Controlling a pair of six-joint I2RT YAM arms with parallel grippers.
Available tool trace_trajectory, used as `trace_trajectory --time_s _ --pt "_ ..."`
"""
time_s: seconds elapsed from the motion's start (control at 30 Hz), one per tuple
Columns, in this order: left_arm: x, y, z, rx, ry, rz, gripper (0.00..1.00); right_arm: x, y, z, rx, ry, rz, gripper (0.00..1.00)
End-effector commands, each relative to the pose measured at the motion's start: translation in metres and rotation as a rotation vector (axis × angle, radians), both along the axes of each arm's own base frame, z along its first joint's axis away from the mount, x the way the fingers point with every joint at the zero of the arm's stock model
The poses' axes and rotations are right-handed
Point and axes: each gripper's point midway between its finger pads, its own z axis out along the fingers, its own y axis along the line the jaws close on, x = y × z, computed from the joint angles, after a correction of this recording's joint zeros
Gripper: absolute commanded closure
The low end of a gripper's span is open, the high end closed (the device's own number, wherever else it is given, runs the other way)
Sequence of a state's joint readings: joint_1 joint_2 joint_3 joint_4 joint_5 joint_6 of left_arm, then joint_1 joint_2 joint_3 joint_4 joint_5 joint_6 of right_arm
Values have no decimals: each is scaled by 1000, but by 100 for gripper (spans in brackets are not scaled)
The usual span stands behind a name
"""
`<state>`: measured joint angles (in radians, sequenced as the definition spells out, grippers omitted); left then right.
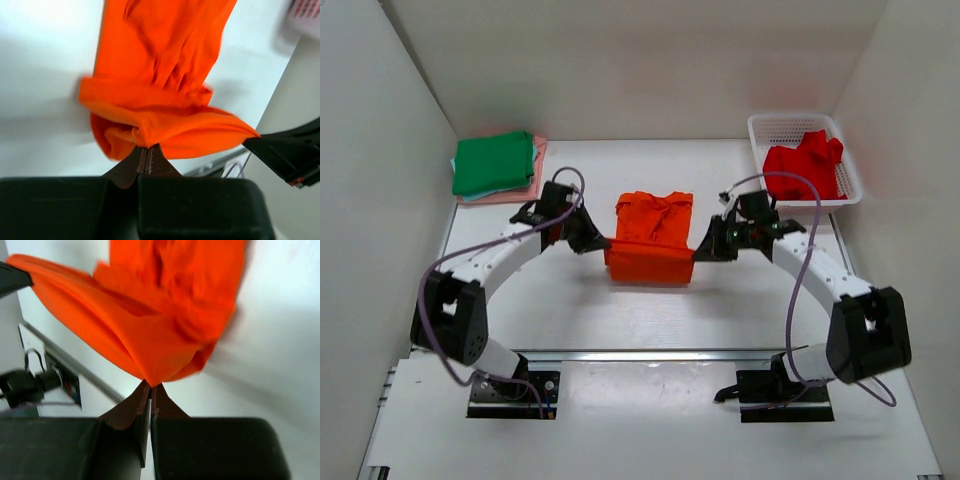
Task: Fold and stack the t-shirts
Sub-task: Fold the long partially folded tshirt into a neat square
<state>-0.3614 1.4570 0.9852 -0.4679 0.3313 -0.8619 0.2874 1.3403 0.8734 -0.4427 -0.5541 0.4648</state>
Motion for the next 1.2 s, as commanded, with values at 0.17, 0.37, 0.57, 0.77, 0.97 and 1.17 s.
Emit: trace_trajectory --time_s 0.17,0.37,0.57,0.77,0.97,1.17 --pt "129 -5 43 -30 -118 69 100 134 -20 33 -3 -124 -77 100" --pt "246 -14 23 -121 -155 143 36 258 -23 22 20 -178 -133 78" --pt "285 2 43 -232 -226 172 1 311 -32 68 -2 -336 -201 65" --pt "225 18 25 -291 -294 140 1 268 -42 66 -4 -334 -227 68" --pt "193 4 46 -194 -371 -32 100 229 -44 60 -37 -332 -208 72" --pt "197 13 23 94 -394 -106 58 199 -40 70 -57 -345 -195 72"
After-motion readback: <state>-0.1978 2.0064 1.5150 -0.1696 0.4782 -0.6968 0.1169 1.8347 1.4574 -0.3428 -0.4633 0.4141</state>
